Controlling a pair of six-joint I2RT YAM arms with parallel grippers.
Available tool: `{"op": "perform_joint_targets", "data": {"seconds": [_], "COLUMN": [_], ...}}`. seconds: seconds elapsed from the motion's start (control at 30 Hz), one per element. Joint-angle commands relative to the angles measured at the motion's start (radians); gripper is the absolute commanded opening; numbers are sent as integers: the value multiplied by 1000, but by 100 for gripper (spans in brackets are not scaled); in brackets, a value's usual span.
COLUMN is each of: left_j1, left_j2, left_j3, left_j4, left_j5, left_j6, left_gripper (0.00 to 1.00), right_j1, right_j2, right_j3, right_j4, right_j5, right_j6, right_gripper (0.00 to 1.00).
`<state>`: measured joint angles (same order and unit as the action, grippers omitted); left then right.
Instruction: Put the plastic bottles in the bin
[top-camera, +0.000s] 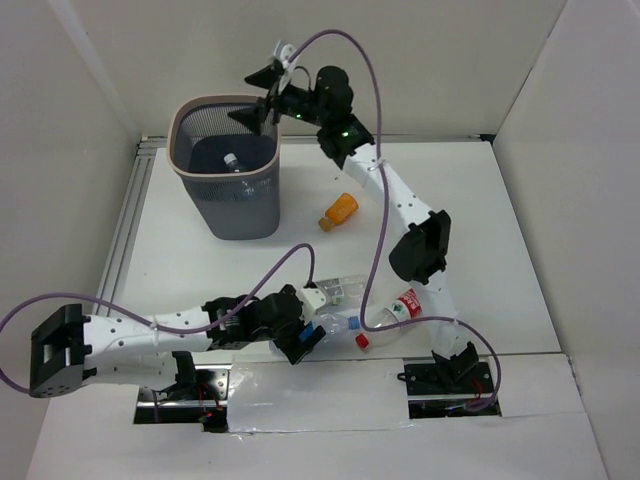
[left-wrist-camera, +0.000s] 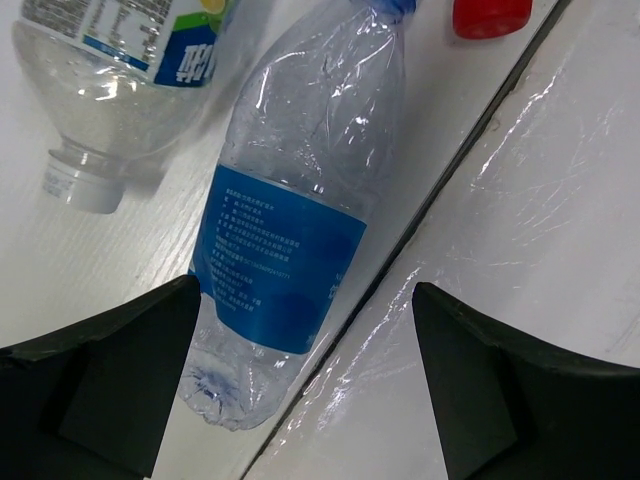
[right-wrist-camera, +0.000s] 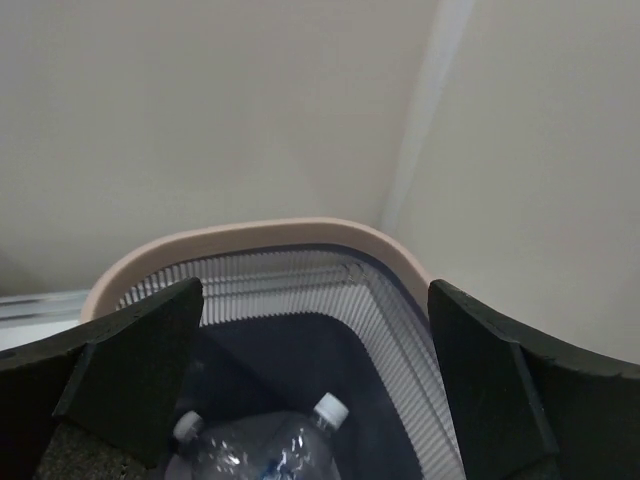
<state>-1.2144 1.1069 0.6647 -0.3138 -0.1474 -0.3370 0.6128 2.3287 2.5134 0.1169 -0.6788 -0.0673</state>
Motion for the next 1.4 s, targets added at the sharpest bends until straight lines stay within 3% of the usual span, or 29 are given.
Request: {"op": "perform_joint_targets", "data": {"seconds": [0.0, 0.07, 0.13, 0.17, 0.2, 0.23, 0.3, 0.43, 0.47, 0.57, 0.67, 0.7, 0.77, 0.8, 0.83, 0.87, 0.93, 1.0, 1.07, 1.23, 1.33, 1.37], "left_j1": [-14, -14, -14, -14, -14, -23, -33, -56, -68, -77, -88, -88, -97, -97, -97, -97, -97, -97, -97, -34, 152, 276], "left_j2": [39, 76, 108, 146, 168, 188, 255, 361, 378, 415, 392, 358, 314, 259, 228, 196, 106, 56, 3, -54, -100, -101], "left_j3": [26, 26, 36, 48, 49, 62, 76, 96, 108, 137, 150, 163, 191, 214, 225, 237, 300, 346, 397, 551, 561, 561], "left_j4": [74, 90, 101, 101, 101, 101, 101, 90, 78, 56, 13, 1, -43, -56, -67, -80, -80, -94, -103, -108, 55, 109], "left_j5": [32, 32, 32, 17, 17, 8, -12, -90, -119, -153, -162, -162, -162, -162, -162, -149, -97, -86, -95, -231, -187, -163], "left_j6": [35, 45, 56, 56, 56, 65, 66, 55, 41, 12, -6, -7, -17, -17, -7, -7, 58, 88, 114, 229, 277, 289], "left_gripper": [100, 100, 100, 100, 100, 100, 99, 99, 99, 92, 78, 67, 52, 38, 30, 26, 24, 24, 24, 23, 24, 24], "right_j1": [-90, -152, -227, -255, -284, -313, -381, -421, -430, -452, -475, -493, -513, -542, -557, -571, -625, -645, -662, -693, -693, -693], "right_j2": [-184, -241, -325, -377, -403, -429, -512, -659, -717, -798, -884, -903, -956, -989, -1008, -1025, -1072, -1094, -1114, -1123, -1157, -1181], "right_j3": [24, -31, -125, -198, -241, -287, -444, -695, -741, -904, -1022, -1048, -1126, -1154, -1213, -1244, -1324, -1367, -1419, -1467, -1519, -1542], "right_j4": [-112, -164, -264, -298, -360, -393, -503, -675, -695, -753, -813, -836, -911, -939, -962, -976, -959, -959, -959, -1019, -1031, -1046], "right_j5": [77, 68, 42, 21, -23, -51, -135, -188, -188, -223, -232, -232, -264, -277, -289, -289, -289, -274, -254, -254, -254, -245], "right_j6": [23, 12, -15, -16, -26, -37, -121, -334, -394, -486, -569, -651, -753, -869, -923, -949, -997, -1032, -1052, -1152, -1221, -1249], "right_gripper": [100, 100, 85, 69, 36, 27, 24, 65, 87, 98, 100, 96, 77, 67, 38, 24, 14, 18, 29, 77, 91, 99]}}
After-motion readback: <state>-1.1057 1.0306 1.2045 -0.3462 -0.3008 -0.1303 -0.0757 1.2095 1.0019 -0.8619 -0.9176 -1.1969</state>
